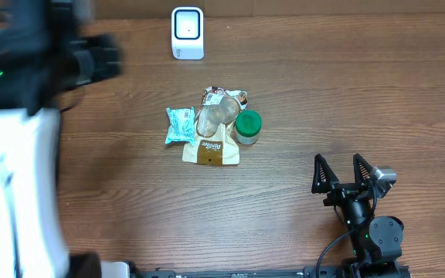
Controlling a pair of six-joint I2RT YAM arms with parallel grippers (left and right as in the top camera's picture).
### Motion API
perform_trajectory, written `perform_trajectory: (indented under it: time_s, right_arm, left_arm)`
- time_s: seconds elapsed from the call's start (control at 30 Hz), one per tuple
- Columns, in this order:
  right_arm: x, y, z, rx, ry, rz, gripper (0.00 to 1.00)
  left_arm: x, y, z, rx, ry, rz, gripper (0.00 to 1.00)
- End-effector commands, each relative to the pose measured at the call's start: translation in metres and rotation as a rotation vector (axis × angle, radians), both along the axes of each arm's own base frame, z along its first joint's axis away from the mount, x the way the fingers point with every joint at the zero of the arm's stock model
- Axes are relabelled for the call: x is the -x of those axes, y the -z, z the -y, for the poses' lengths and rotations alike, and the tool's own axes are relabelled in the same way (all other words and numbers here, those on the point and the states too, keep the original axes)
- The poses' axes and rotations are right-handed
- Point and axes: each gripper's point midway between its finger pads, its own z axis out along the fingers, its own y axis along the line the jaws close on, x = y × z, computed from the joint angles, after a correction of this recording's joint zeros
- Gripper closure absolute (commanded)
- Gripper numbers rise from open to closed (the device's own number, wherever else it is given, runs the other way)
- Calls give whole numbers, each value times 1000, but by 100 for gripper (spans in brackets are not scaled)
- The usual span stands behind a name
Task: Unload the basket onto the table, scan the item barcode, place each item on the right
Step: 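Place the wipes pack left of the bread bag and release, then reach into the basket and grasp the orange tissue pack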
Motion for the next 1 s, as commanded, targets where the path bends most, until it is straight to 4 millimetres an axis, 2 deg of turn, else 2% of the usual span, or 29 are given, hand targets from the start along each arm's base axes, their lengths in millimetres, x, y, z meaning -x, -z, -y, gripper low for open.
perform_trajectory:
  time_s: [0.0, 0.07, 0.17, 0.23, 0.33, 0.57, 0.83, 0.97]
  right_arm:
    - [0, 1, 0, 3, -2, 7, 0]
    - [0, 1, 0, 3, -2, 7, 0]
    - [0, 1, 0, 3, -2, 7, 0]
    - [0, 1, 0, 3, -2, 7, 0]
    - [0, 1, 0, 3, -2, 7, 0]
    - [0, 1, 0, 3, -2, 7, 0]
    - [0, 1, 0, 3, -2, 7, 0]
    - [0, 1, 0, 3, -2, 7, 0]
  left_arm:
    - [40, -13, -77, -103, -284, -8, 30]
    - [71, -10, -125, -121, -465, -48, 30]
    - [107, 9, -181, -86, -672, -122, 30]
    - [120, 28, -211, -7, -780, -144, 31]
    - [129, 65, -242, 52, -844, -209, 31]
    - [149, 158, -276, 60, -865, -479, 31]
    - [161, 245, -290, 44, -865, -685, 32]
    - [165, 279, -291, 56, -859, -766, 31]
